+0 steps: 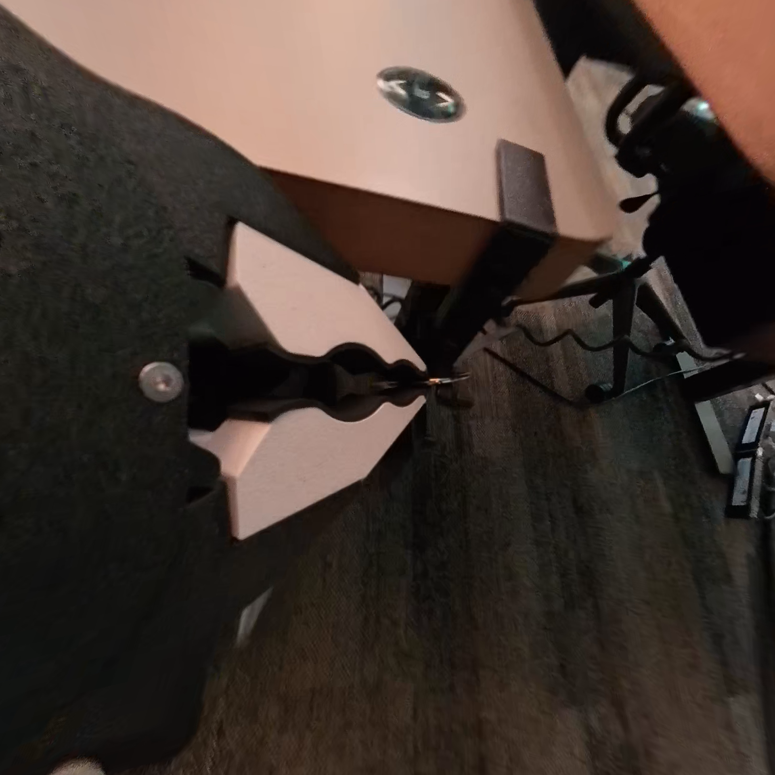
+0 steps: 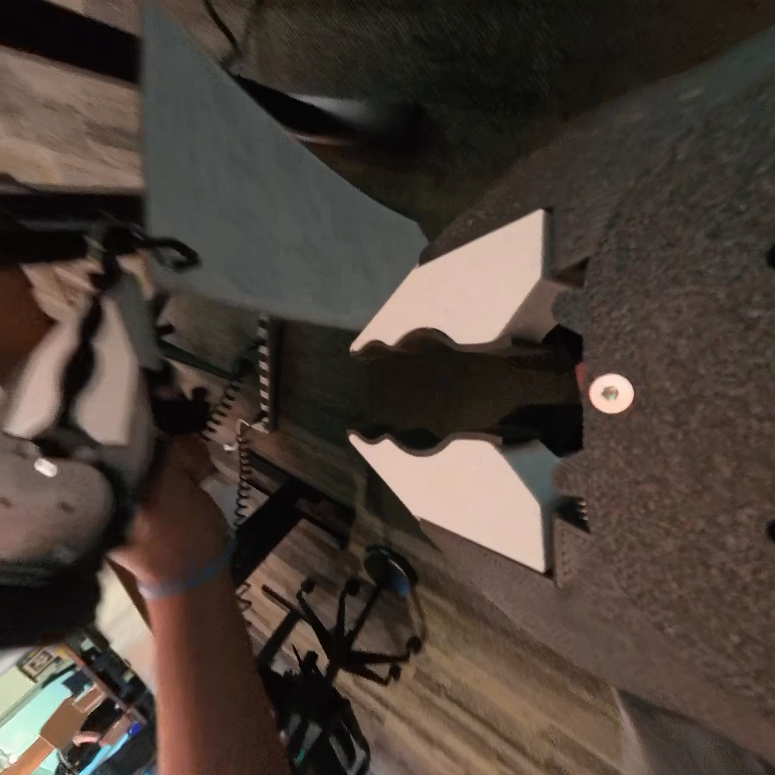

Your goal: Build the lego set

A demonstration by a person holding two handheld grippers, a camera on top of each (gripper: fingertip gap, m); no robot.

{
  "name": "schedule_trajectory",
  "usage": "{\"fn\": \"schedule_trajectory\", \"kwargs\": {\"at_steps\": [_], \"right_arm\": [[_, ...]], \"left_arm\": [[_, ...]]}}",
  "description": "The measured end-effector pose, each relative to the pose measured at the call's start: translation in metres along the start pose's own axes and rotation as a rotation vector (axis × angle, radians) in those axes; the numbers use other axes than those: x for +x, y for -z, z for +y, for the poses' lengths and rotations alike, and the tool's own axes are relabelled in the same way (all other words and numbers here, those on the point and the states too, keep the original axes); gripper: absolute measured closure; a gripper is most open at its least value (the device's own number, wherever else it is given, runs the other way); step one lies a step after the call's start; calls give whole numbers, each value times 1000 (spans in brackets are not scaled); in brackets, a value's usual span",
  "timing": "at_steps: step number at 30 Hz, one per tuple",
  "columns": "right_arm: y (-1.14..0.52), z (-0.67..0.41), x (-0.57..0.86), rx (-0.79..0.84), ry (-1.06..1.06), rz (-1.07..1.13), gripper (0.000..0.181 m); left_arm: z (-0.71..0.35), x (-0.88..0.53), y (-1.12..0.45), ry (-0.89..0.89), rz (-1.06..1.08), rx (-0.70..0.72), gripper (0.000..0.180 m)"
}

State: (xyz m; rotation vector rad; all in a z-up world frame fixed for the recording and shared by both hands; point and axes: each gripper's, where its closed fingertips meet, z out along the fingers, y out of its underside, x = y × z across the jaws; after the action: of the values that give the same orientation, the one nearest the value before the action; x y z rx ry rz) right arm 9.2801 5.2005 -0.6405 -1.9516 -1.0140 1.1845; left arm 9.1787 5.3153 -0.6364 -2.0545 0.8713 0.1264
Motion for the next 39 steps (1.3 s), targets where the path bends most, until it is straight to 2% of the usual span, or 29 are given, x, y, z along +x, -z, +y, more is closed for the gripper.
{"fn": "schedule_trajectory", "kwargs": {"at_steps": [2, 7, 11, 15, 17, 19, 21, 23, 26, 27, 29, 30, 32, 37, 39], "right_arm": [[-18, -27, 27, 64, 43, 14, 145], [-58, -79, 71, 132, 252, 11, 148], [-80, -95, 92, 96, 312, -18, 152], [-103, -83, 110, 79, 188, -134, 160], [-109, -73, 115, 125, 100, -195, 160], [-113, -53, 108, 104, 41, -268, 148], [-121, -36, 98, 102, 28, -256, 114], [-130, -32, 87, 158, 61, -159, 110], [-150, -26, 99, 197, 103, 60, 127], [-156, -27, 96, 228, 78, 52, 129], [-164, -26, 92, 234, 49, 43, 144], [-164, -25, 93, 216, 84, 66, 161], [-156, -20, 107, 170, 141, 158, 177], [-133, -20, 123, 76, 277, 284, 180], [-126, -22, 125, 68, 264, 292, 180]], "left_arm": [[-1, 4, -1, -117, -46, -9, 180], [1, -1, -1, -215, -132, -8, 180], [7, -6, -1, -125, -157, 20, 177], [11, -10, -3, -24, -136, 41, 178], [11, -12, -4, 34, -122, 58, 179], [13, -9, -8, 106, -75, 49, 178], [12, -5, -11, 169, -40, 58, 178], [10, -1, -13, 204, -16, 69, 179], [9, 2, -13, 230, -3, 73, 179], [10, 1, -13, 230, -4, 67, 179], [11, 0, -12, 213, -12, 56, 180], [11, -2, -12, 203, -19, 49, 180], [10, -2, -12, 184, -25, 44, 178], [1, 4, -14, 147, -44, 47, 174], [0, 3, -14, 143, -64, 45, 174]]}}
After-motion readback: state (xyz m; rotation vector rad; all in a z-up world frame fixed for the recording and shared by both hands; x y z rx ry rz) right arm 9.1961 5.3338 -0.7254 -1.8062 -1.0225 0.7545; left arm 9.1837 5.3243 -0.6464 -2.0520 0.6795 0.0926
